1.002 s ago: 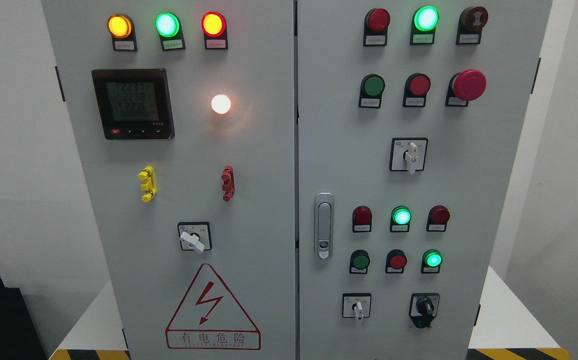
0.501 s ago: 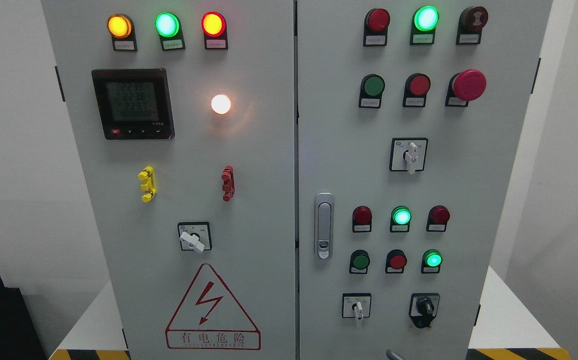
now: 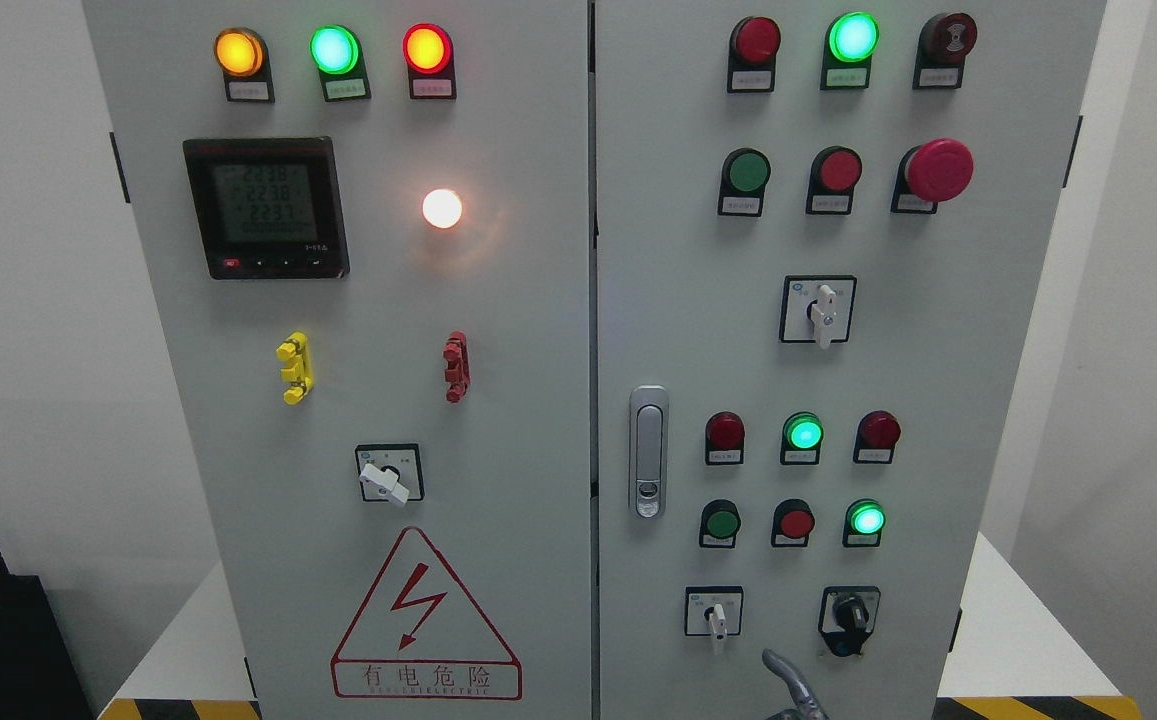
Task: Release door handle
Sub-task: 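Raise the right hand toward the silver latch handle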
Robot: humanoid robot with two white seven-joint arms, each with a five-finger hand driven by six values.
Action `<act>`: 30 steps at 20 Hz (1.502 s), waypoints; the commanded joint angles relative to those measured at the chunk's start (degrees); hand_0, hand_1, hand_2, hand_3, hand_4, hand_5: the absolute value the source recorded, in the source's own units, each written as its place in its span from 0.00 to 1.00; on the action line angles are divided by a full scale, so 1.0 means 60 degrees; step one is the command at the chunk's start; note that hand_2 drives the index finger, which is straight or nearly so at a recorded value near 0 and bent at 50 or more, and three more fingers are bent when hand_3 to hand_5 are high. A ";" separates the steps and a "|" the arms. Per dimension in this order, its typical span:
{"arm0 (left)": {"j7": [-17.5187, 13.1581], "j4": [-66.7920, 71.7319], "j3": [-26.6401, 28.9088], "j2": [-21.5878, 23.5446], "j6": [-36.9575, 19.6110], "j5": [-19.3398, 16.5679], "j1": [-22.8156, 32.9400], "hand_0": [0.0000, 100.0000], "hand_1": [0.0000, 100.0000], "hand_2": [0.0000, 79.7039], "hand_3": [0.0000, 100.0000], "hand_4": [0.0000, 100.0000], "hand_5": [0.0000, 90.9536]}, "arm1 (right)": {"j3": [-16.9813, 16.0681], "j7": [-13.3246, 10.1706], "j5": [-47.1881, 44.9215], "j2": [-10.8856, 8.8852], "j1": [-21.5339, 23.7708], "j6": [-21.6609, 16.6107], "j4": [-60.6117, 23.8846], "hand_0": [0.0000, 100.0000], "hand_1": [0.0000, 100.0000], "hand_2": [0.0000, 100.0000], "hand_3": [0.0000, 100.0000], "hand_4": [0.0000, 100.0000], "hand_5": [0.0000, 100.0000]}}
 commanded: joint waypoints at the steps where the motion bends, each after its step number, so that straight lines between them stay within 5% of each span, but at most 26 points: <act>1: 0.0008 0.0161 0.0103 0.0001 0.0008 0.0000 0.0000 0.12 0.39 0.00 0.00 0.00 0.00 | 0.0171 -0.0314 0.2264 0.0950 -0.0605 0.0077 0.0723 0.20 0.43 0.00 1.00 0.97 0.99; 4: 0.0008 0.0161 0.0103 0.0001 0.0008 0.0000 0.0000 0.12 0.39 0.00 0.00 0.00 0.00 | 0.0098 -0.0519 0.3071 0.1404 -0.1030 0.0382 0.1031 0.21 0.43 0.00 1.00 1.00 1.00; 12: 0.0008 0.0161 0.0103 0.0001 0.0008 0.0000 0.0000 0.12 0.39 0.00 0.00 0.00 0.00 | 0.0420 -0.0783 0.4434 0.1771 -0.2085 0.2331 0.1514 0.20 0.43 0.00 1.00 1.00 1.00; 30: 0.0008 0.0161 0.0103 0.0001 -0.0007 0.0000 0.0000 0.12 0.39 0.00 0.00 0.00 0.00 | 0.0450 -0.0637 0.6105 0.1962 -0.2745 0.3900 0.1881 0.20 0.42 0.00 1.00 1.00 1.00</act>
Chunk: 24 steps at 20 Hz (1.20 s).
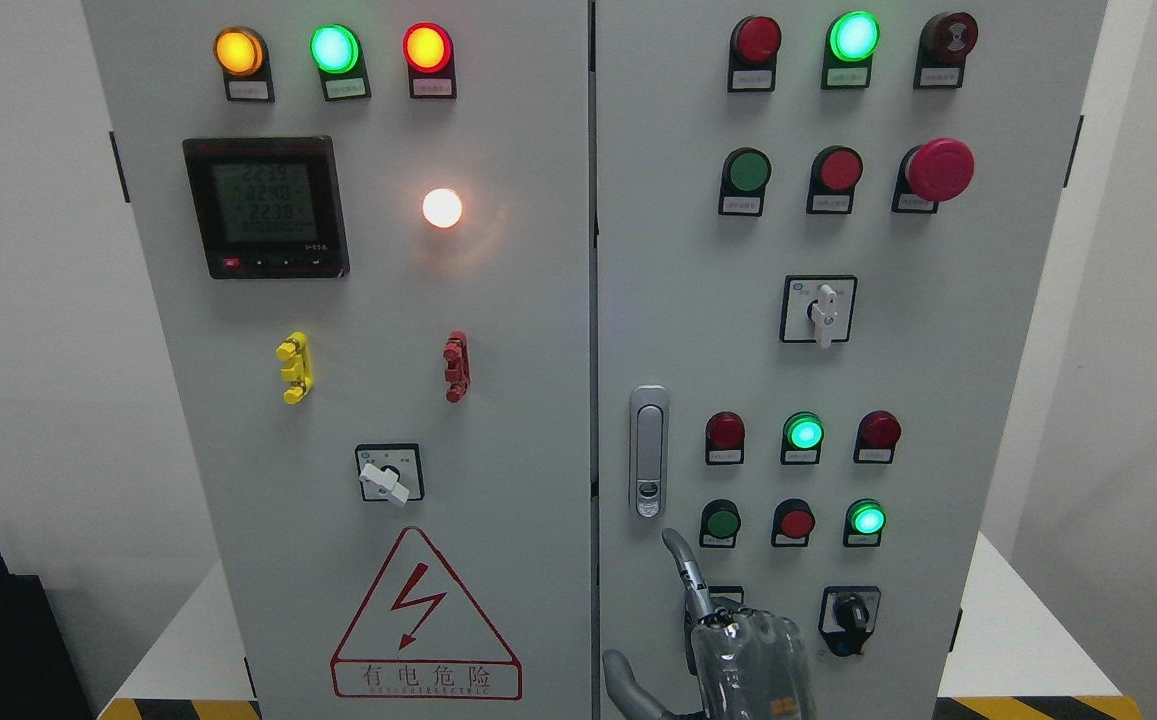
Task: Release door handle
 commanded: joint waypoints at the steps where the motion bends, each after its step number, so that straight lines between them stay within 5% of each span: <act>1: 0.0007 0.0161 0.0103 0.0002 0.0009 0.0000 0.0000 0.12 0.39 0.00 0.00 0.00 0.00 | 0.0051 0.0145 0.0376 0.0234 -0.0222 0.0190 0.0260 0.20 0.42 0.00 1.00 1.00 1.00; 24: 0.0007 0.0161 0.0103 0.0002 0.0009 0.0000 0.0000 0.12 0.39 0.00 0.00 0.00 0.00 | -0.0008 0.0497 0.0362 0.0220 -0.0735 0.0323 0.0846 0.22 0.42 0.00 1.00 1.00 1.00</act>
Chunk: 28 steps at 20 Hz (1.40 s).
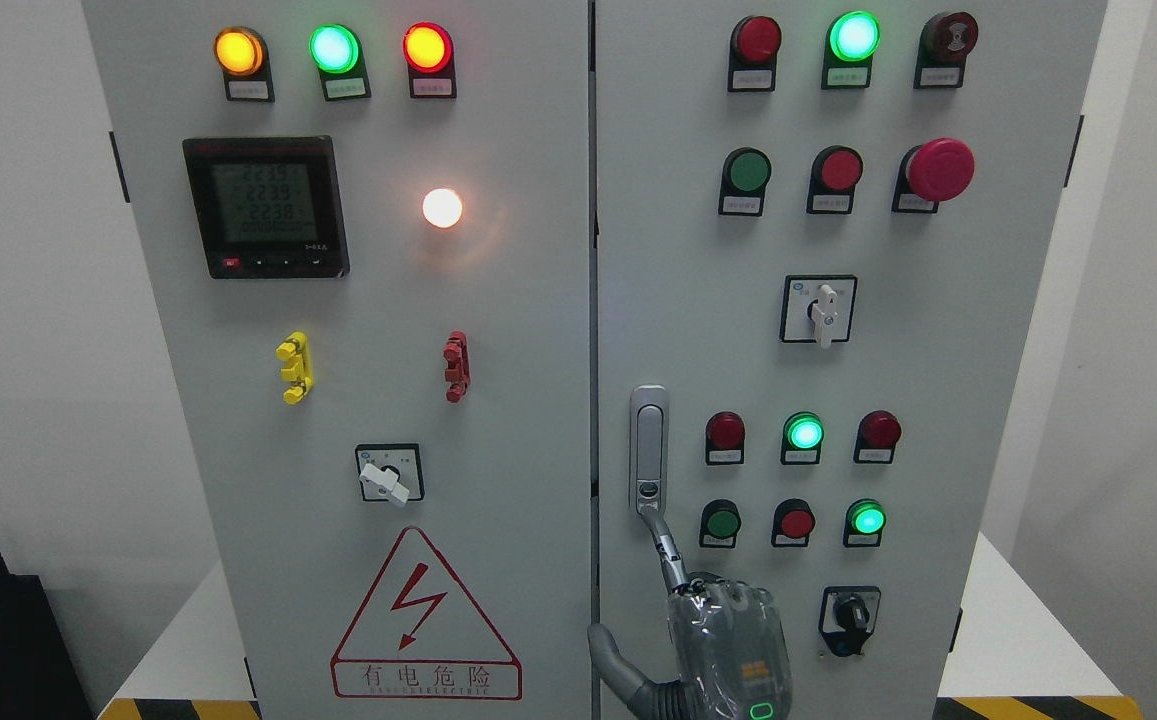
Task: Release door handle
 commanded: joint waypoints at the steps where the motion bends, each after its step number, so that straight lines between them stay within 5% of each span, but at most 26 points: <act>1: 0.0007 0.0161 0.0103 0.0001 0.0005 0.0000 0.0000 0.12 0.39 0.00 0.00 0.00 0.00 | -0.0057 0.0012 -0.0016 0.0027 -0.0112 0.0005 0.0276 0.22 0.42 0.00 1.00 1.00 1.00; 28: 0.0007 0.0161 0.0103 0.0001 0.0005 0.0000 0.0000 0.12 0.39 0.00 0.00 0.00 0.00 | -0.0131 0.0027 -0.0060 0.0027 -0.0113 0.0020 0.0364 0.22 0.41 0.00 1.00 1.00 1.00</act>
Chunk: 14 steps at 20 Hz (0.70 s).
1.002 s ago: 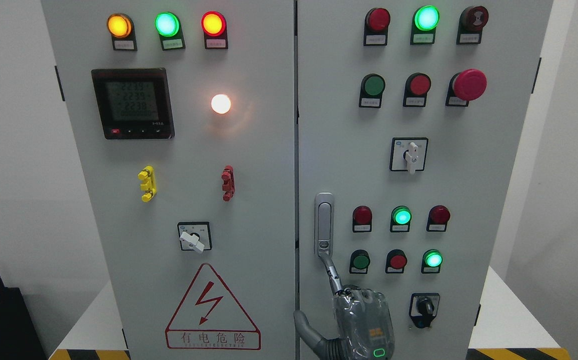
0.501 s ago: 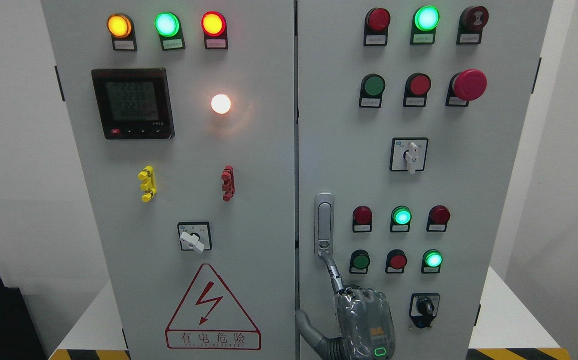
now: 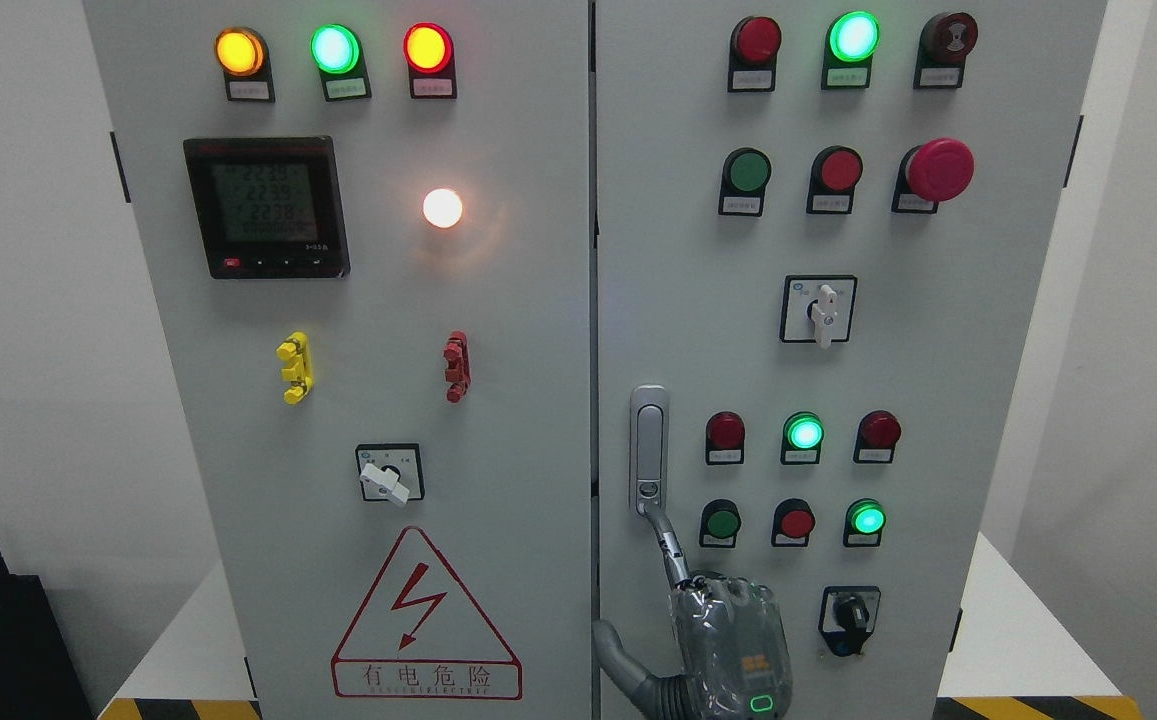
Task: Release door handle
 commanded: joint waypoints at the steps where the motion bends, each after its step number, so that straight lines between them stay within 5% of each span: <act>1: 0.0008 0.0161 0.0103 0.0001 0.0003 0.0000 0.0000 0.12 0.39 0.00 0.00 0.00 0.00 | -0.0012 0.0007 0.0009 0.0001 0.0006 -0.0010 0.0062 0.22 0.41 0.00 1.00 1.00 1.00; 14: 0.0008 0.0161 0.0103 0.0001 0.0003 0.0000 0.0000 0.12 0.39 0.00 0.00 0.00 0.00 | 0.0003 0.0022 0.0009 0.0001 0.0021 0.0005 0.0062 0.22 0.41 0.00 1.00 1.00 1.00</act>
